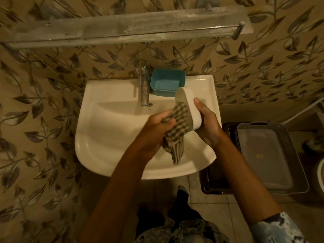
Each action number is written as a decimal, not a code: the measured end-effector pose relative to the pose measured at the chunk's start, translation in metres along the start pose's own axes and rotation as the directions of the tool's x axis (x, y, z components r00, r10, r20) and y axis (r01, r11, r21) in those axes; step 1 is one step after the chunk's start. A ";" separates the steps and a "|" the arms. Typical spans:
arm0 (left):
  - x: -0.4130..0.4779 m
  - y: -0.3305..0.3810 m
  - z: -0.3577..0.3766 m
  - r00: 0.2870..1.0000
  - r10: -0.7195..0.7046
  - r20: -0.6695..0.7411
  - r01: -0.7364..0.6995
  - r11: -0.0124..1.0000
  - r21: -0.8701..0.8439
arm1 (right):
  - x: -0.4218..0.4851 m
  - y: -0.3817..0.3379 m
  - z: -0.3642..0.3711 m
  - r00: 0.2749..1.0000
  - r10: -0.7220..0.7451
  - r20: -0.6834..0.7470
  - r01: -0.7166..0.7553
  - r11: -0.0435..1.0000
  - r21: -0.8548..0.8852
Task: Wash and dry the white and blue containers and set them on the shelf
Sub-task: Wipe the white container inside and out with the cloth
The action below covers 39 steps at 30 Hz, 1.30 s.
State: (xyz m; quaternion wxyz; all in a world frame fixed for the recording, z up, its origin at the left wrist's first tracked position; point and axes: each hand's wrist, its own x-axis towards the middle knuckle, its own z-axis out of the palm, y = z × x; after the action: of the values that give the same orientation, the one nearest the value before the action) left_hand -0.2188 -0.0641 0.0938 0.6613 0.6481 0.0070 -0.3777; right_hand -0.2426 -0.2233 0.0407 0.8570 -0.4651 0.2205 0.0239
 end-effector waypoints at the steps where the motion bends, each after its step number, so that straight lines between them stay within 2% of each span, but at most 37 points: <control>1: -0.002 0.000 -0.007 0.998 0.043 -0.043 -0.045 0.999 -0.025 | 0.000 0.000 -0.001 1.000 -0.005 0.007 0.004 1.000 0.025; 4: -0.011 -0.001 -0.023 0.945 0.298 -0.136 -0.290 0.954 0.077 | -0.001 0.004 -0.004 1.000 -0.002 0.002 0.002 0.999 0.042; 7: -0.020 -0.011 -0.019 0.827 0.536 -0.172 -0.476 0.829 0.294 | -0.002 0.010 0.002 0.998 -0.008 -0.062 0.013 0.997 0.078; 10: -0.022 -0.032 0.001 0.772 0.618 -0.149 -0.511 0.743 0.433 | -0.003 0.015 0.018 0.994 -0.010 -0.106 0.030 0.983 0.184; 12: -0.023 -0.047 0.017 0.765 0.631 -0.128 -0.517 0.721 0.462 | -0.004 0.019 0.026 0.986 -0.011 -0.166 0.044 0.979 0.197; 14: -0.024 -0.062 0.028 0.721 0.680 -0.131 -0.542 0.671 0.506 | -0.006 0.024 0.028 0.972 0.006 -0.236 0.037 0.983 0.178; 15: -0.024 -0.070 0.032 0.714 0.690 -0.124 -0.544 0.657 0.523 | -0.007 0.025 0.027 0.964 0.006 -0.267 0.039 0.986 0.162; 18: -0.027 -0.089 0.038 0.751 0.655 -0.086 -0.520 0.666 0.534 | -0.009 0.026 0.023 0.953 -0.042 -0.299 0.060 0.997 0.052; 22: -0.024 -0.085 0.036 0.781 0.613 -0.122 -0.436 0.675 0.595 | -0.012 0.029 0.022 0.969 -0.119 -0.216 0.095 0.989 -0.114; 25: -0.012 -0.066 0.032 0.803 0.559 -0.206 -0.346 0.720 0.602 | -0.016 0.036 0.023 0.983 -0.143 -0.111 0.129 0.984 -0.124; 29: -0.001 -0.043 0.021 0.831 0.509 -0.224 -0.347 0.790 0.505 | -0.019 0.040 0.021 0.988 -0.126 -0.093 0.118 0.989 -0.094; 33: -0.007 -0.050 0.025 0.852 0.469 -0.235 -0.361 0.849 0.386 | -0.017 0.033 0.025 0.960 -0.151 -0.235 0.146 0.989 -0.036; 37: -0.027 -0.082 0.040 0.869 0.434 -0.240 -0.331 0.868 0.370 | -0.011 0.030 0.025 0.864 -0.150 -0.481 0.183 0.983 0.021; 39: -0.034 -0.095 0.046 0.871 0.417 -0.259 -0.313 0.879 0.361 | -0.012 0.032 0.024 0.844 -0.153 -0.514 0.169 0.985 -0.016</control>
State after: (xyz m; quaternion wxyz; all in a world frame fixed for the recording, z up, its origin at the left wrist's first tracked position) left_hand -0.3134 -0.0750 0.0375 0.6013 0.7861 -0.0655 -0.1272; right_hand -0.2530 -0.1839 0.0316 0.7730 -0.4584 0.4015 -0.1762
